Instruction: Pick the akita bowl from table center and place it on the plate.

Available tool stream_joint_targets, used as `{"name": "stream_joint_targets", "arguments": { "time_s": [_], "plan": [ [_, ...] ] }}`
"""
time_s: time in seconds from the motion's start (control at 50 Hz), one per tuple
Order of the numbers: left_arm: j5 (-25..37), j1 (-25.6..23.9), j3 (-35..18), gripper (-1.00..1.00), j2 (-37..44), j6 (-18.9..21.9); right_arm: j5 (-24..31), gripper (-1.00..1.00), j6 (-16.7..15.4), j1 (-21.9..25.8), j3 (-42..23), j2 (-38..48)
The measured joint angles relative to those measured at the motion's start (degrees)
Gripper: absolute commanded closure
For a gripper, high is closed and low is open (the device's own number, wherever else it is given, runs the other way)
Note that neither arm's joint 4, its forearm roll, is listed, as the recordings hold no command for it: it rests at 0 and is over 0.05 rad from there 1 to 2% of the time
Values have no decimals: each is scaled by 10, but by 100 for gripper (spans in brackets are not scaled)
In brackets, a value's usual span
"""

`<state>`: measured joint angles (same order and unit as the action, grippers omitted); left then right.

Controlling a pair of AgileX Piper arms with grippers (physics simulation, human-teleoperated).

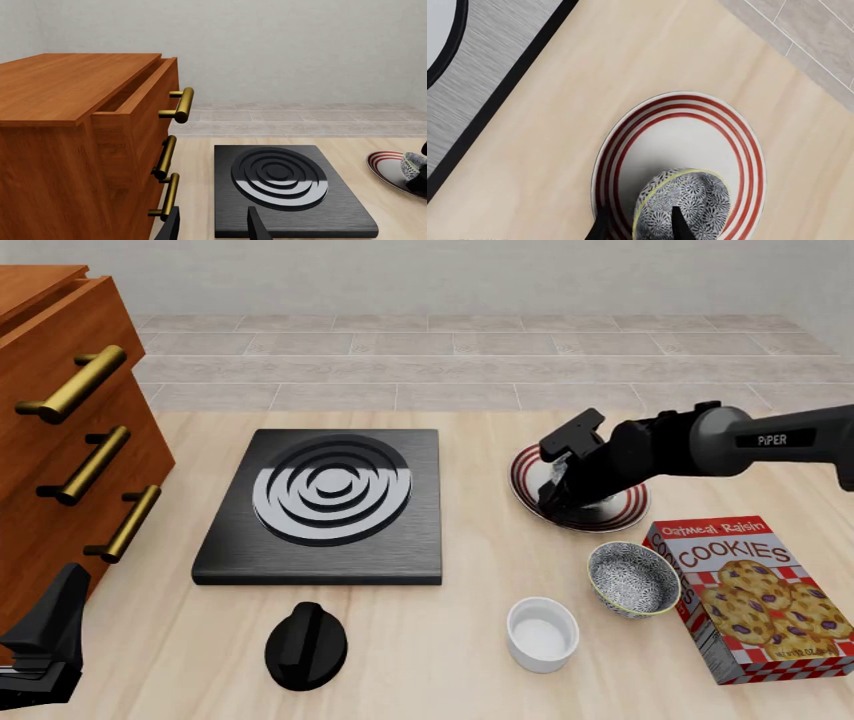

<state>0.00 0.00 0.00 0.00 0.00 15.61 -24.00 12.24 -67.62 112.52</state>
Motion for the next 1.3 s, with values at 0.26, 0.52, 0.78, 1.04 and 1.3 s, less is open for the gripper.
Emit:
{"name": "stream_joint_targets", "arguments": {
  "time_s": [0.26,0.52,0.78,1.04,1.3],
  "plan": [
    [0,0,0,-100,0,0,-7,-100,-1,1,7,-3],
    [0,0,0,-100,0,0,-10,-100,-1,5,19,-15],
    [0,0,0,-100,0,0,-12,-100,-1,8,59,-81],
    [0,0,0,-100,0,0,-30,-100,-1,14,140,-188],
    [0,0,0,-100,0,0,-30,-100,10,31,223,-333]
  ]
}}
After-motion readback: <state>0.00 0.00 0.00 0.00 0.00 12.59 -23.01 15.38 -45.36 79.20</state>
